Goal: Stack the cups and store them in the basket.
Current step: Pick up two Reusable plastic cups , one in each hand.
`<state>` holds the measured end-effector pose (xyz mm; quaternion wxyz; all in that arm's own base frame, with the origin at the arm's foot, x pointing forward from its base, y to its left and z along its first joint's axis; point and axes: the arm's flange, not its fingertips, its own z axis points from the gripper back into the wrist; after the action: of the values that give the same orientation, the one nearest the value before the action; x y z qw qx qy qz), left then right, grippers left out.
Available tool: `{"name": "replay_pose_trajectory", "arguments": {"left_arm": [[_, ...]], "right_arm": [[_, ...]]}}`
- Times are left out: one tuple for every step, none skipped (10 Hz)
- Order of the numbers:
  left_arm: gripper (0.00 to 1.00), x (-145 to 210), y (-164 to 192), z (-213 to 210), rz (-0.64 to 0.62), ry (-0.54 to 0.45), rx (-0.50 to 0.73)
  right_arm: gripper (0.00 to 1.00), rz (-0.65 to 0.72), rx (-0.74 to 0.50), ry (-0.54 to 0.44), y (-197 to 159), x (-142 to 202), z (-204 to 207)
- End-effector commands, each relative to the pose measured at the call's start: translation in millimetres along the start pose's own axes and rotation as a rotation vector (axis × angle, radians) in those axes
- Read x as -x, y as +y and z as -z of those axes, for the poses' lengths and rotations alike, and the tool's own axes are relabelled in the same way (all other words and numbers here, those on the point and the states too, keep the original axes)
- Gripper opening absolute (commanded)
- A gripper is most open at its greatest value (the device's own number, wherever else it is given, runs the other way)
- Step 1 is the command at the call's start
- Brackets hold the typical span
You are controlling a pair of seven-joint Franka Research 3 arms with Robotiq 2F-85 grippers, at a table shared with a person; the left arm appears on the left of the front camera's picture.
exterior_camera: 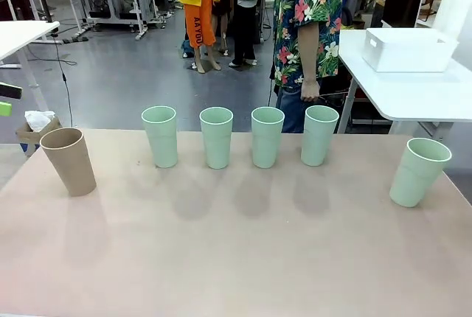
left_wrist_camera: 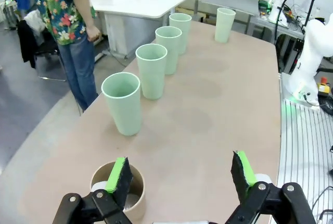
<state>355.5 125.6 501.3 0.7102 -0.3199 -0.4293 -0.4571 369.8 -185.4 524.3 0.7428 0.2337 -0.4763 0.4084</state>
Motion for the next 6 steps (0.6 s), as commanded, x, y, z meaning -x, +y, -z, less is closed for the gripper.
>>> {"name": "replay_pose_trajectory", "arguments": {"left_arm": [[1.0, -1.1, -9.0, 8.8, 0.018, -0.025, -0.014], [1.0, -1.8, -13.6, 12.7, 0.002, -0.019, -0.03], [1.0, -2.3, -4.2, 3.0, 0.005, -0.002, 0.001], [1.0, -2.3, -4.2, 3.0, 0.005, -0.002, 0.001], [1.0, -2.3, -4.2, 3.0, 0.005, -0.002, 0.001], [1.0, -2.3, -4.2, 3.0, 0.005, -0.002, 0.001]], "right_arm": [[1.0, -0.01, 0.003, -0.019, -1.3, -1.0, -4.8], [1.0, 0.009, -0.004, -0.016, 0.6, -1.2, -4.3], [1.0, 0.008, 0.0, 0.002, 0.5, 0.6, 0.2], [1.0, 0.008, 0.0, 0.002, 0.5, 0.6, 0.2], [1.0, 0.008, 0.0, 0.002, 0.5, 0.6, 0.2], [1.0, 0.008, 0.0, 0.002, 0.5, 0.6, 0.2]]}}
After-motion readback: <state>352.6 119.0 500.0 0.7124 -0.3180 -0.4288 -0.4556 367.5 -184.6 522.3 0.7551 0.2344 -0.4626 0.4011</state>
